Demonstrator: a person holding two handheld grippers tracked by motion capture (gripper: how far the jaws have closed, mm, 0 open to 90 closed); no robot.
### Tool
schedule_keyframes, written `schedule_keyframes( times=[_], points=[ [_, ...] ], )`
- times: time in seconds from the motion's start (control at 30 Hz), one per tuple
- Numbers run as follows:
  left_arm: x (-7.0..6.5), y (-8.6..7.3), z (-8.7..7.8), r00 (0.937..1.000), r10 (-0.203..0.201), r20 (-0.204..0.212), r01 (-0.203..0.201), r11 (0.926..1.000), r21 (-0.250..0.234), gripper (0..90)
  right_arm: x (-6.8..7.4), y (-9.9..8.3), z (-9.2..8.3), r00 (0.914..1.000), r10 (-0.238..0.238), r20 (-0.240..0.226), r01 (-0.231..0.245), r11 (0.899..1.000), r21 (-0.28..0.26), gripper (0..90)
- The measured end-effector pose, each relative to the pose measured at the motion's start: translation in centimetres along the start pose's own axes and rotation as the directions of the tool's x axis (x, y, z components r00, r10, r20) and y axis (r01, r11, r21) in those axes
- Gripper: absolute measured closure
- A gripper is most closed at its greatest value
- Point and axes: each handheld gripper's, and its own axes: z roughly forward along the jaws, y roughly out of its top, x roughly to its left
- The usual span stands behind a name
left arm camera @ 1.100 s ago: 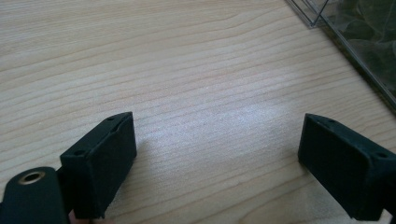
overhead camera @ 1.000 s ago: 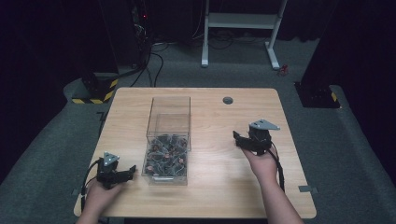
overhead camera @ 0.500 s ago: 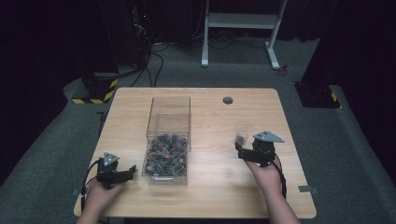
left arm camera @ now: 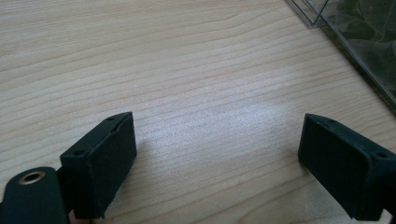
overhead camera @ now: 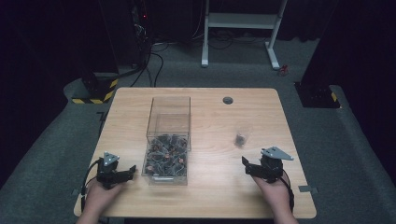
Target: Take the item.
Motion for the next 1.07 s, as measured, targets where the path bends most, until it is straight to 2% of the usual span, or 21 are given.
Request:
schedule_keyframes(
  times=[0.2,0.37,0.43,0.53,0.57,1.07],
  points=[
    [0.0,0.0,0.0,1.0,0.0,0.0,0.0,1.0,0.0,11.7,-0.8,-2.4,-0.6,0.9998,0.019,0.01,-0.019,0.999,0.027,11.9],
    [0.0,0.0,0.0,1.0,0.0,0.0,0.0,1.0,0.0,11.7,-1.6,-4.8,-0.6,0.9993,0.005,0.037,-0.008,0.995,0.102,11.9],
    [0.0,0.0,0.0,1.0,0.0,0.0,0.0,1.0,0.0,11.7,-1.8,-5.2,-0.8,0.9988,0.011,0.047,-0.018,0.989,0.148,12.6],
    [0.0,0.0,0.0,1.0,0.001,0.0,-0.001,1.0,0.0,11.7,-1.9,-5.4,-1.0,0.9982,0.0,0.06,-0.01,0.987,0.161,13.3],
    [0.0,0.0,0.0,1.0,0.001,-0.001,-0.001,1.0,0.0,11.7,-2.0,-5.5,-0.9,0.9978,-0.002,0.066,-0.011,0.981,0.191,12.7],
    [0.0,0.0,0.0,1.0,0.002,-0.001,-0.002,1.0,0.001,11.7,-1.8,-5.5,-0.8,0.995,0.017,0.098,-0.035,0.981,0.192,12.1]
  ],
)
